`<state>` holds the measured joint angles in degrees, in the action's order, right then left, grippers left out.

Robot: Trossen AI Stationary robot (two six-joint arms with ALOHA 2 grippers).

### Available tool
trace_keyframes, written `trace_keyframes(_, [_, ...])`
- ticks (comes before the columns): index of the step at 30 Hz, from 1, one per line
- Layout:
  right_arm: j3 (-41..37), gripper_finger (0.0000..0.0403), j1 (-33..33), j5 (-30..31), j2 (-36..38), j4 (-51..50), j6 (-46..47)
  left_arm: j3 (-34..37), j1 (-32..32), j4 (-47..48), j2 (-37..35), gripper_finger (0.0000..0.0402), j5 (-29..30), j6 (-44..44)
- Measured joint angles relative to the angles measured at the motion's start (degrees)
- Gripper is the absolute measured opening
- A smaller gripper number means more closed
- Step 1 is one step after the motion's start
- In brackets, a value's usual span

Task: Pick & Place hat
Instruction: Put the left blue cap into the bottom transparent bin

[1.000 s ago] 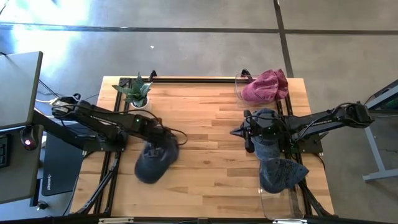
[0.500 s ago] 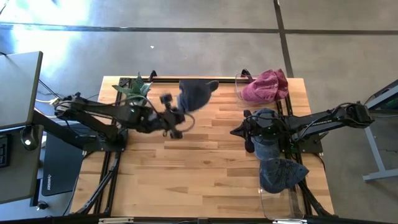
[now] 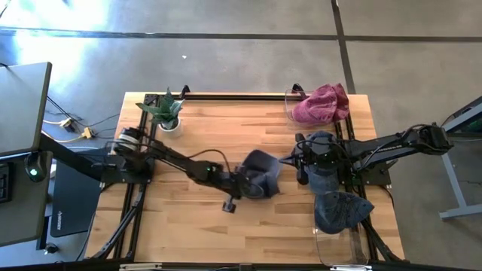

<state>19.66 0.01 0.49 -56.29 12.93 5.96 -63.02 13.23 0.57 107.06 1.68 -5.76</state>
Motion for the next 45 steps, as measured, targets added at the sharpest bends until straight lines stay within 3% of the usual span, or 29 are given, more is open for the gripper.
trace_keyframes(6, [0.02, 0.002, 0.22, 0.68, 0.0, -0.59, -2.21, -10.13, -0.11, 7.28, 5.06, 0.0079, -6.11, 0.23])
trace_keyframes(10, [0.43, 0.0051, 1.3, -0.22, 0.0, -1.83, -2.0, -19.59, -0.09, 23.19, 5.53, 0.0143, -6.66, 0.48])
trace_keyframes(12, [2.03, 0.0074, 2.56, -0.91, -0.16, -3.97, -1.11, -24.7, 0.31, 32.6, 5.1, 0.0167, -3.06, 1.84])
trace_keyframes(15, [5.34, 0.0112, 4.97, -0.91, -1.13, -8.71, 1.51, -28.17, 1.57, 41.48, 5.34, 0.0186, 7.51, 2.34])
trace_keyframes(17, [7.51, 0.0133, 6.88, -0.91, -3.12, -11.4, 2.93, -27.8, 1.84, 40.38, 5.38, 0.0189, 12.18, -0.06])
trace_keyframes(24, [13.33, 0.0152, 11.34, -4.42, -16.46, -14.21, 3.04, -22.0, -3.55, 23.91, 7.4, 0.0191, 12.17, 0.64])
trace_keyframes(28, [16.8, 0.0146, 11.37, -8.46, -24.61, -14.93, 2.78, -19.73, -6.83, 27.96, 9.18, 0.0191, 12.2, 9.12])
trace_keyframes(33, [21.48, 0.0145, 11.23, -6.89, -31.3, -25.38, 1.54, -17.71, -7.19, 35.14, 9.29, 0.0191, 14.76, 18.4])
trace_keyframes(39, [24.49, 0.0145, 11.58, -2.16, -31.65, -36.69, 1.75, -17.64, -1.51, 37.81, 7.49, 0.0191, 22.1, 21.1])
trace_keyframes(45, [24.52, 0.0145, 13.67, 1.21, -26.02, -36.32, -1.26, -17.68, 3.25, 36.9, 3.77, 0.0191, 31.08, 20.93])
